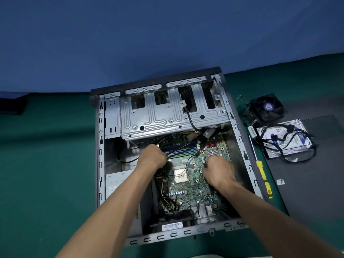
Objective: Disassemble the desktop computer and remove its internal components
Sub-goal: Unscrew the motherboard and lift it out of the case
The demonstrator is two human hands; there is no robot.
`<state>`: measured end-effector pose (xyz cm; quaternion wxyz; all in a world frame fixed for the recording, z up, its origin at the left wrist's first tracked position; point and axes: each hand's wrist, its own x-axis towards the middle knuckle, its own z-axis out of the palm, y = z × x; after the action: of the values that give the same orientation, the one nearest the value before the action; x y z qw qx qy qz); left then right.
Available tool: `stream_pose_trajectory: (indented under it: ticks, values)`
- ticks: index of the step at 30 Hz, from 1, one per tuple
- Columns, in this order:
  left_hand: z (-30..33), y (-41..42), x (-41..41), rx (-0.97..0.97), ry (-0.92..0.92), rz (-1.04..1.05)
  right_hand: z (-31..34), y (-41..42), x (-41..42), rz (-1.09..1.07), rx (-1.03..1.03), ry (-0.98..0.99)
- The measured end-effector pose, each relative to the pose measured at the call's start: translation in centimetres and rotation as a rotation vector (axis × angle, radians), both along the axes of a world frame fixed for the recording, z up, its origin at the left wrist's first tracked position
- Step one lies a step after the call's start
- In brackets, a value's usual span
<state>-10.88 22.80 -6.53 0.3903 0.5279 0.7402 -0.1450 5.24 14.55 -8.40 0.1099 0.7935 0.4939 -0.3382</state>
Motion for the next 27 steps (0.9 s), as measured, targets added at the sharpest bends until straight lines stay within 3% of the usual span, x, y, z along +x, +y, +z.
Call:
stream_pose_trajectory:
  ticks: [5,11,15,18,27]
  values:
    - [-0.5,-0.4,0.8,-0.048,0.171,-0.088,-0.2,0.1,0.0,0.015,-0.012,-0.016]
    - [-0.9,0.3,-0.2,0.030,-0.023,0.154,-0.1,0.2,0.1,0.121,-0.013,-0.097]
    - [0.0,0.7,0.4,-0.107,-0.267,0.489,-0.2,0.1,0.1,0.145,-0.026,-0.129]
    - [0.6,0.6,0.3,-0.122,-0.364,0.626,-0.1,0.2,0.0,0.146,-0.006,-0.133]
    - [-0.2,-0.3,0.1,0.051,-0.153,0.481,0.0,0.2,0.3,-0.015,0.079,-0.044]
